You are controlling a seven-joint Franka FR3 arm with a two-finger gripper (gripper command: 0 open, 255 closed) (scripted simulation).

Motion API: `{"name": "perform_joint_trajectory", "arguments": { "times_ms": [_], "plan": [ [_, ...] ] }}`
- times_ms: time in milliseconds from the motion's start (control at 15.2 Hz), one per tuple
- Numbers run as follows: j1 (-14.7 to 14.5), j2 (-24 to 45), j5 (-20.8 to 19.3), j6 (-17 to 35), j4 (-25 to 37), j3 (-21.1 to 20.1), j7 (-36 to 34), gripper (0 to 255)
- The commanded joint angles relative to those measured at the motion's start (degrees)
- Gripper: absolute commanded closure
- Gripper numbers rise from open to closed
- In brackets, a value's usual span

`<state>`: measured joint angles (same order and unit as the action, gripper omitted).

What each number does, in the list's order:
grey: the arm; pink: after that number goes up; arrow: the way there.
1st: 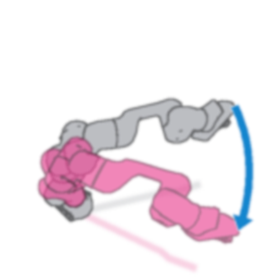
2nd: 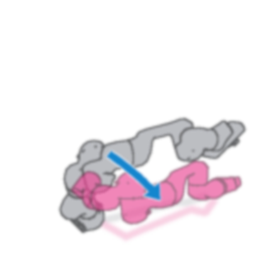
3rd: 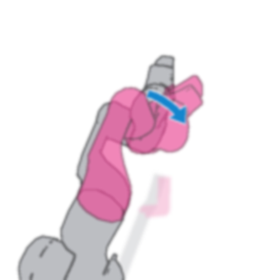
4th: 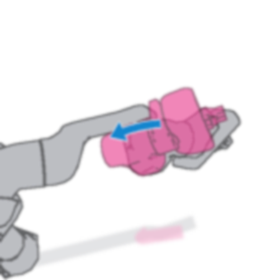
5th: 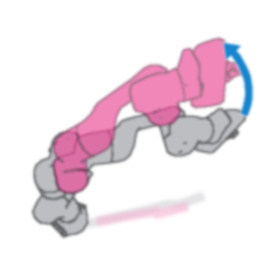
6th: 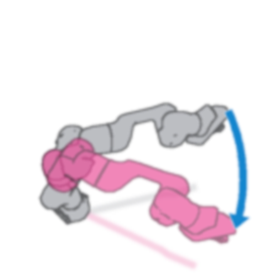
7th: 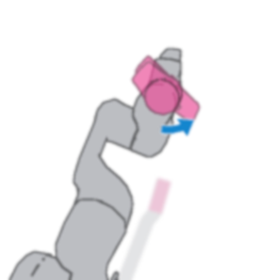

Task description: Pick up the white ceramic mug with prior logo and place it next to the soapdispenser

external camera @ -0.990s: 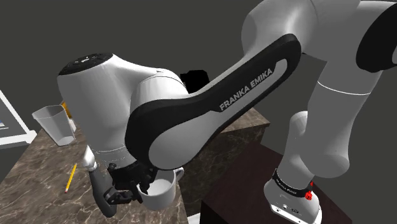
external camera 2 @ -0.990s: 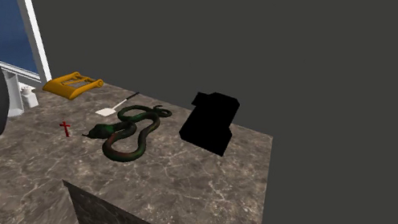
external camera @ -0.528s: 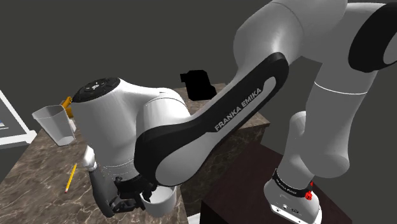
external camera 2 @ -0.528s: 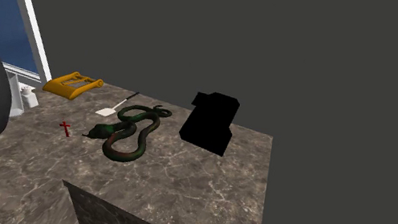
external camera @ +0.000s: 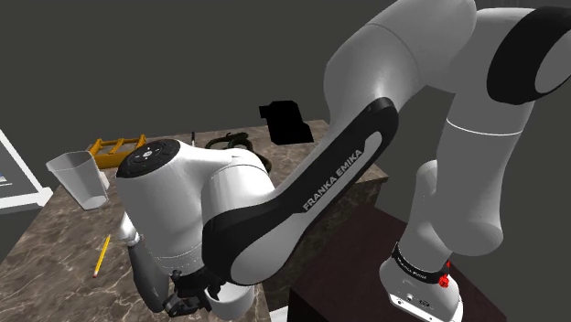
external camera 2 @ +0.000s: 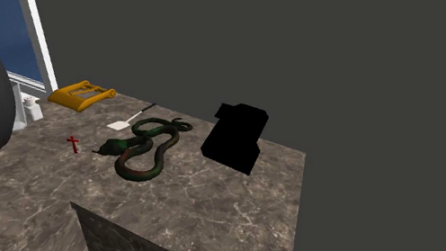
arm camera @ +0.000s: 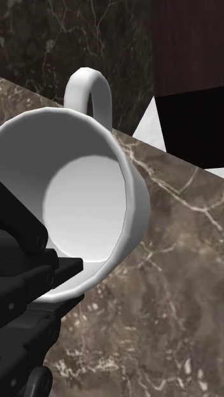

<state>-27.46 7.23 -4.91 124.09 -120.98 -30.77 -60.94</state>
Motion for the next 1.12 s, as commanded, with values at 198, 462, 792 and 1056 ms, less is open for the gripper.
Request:
{"name": "perform_joint_trajectory", "arguments": {
  "times_ms": [198,462,792,1056],
  "plan": [
    [0.0,0.2,-0.1,0.2,-0.1,0.0,-0.1,255],
    [0.0,0.2,-0.1,0.2,-0.1,0.0,-0.1,0],
    [0.1,-0.8,0.6,-1.6,0.9,-0.1,0.4,0],
    [0.3,-3.1,2.1,-6.7,4.1,-0.3,1.5,0]
  ]
}}
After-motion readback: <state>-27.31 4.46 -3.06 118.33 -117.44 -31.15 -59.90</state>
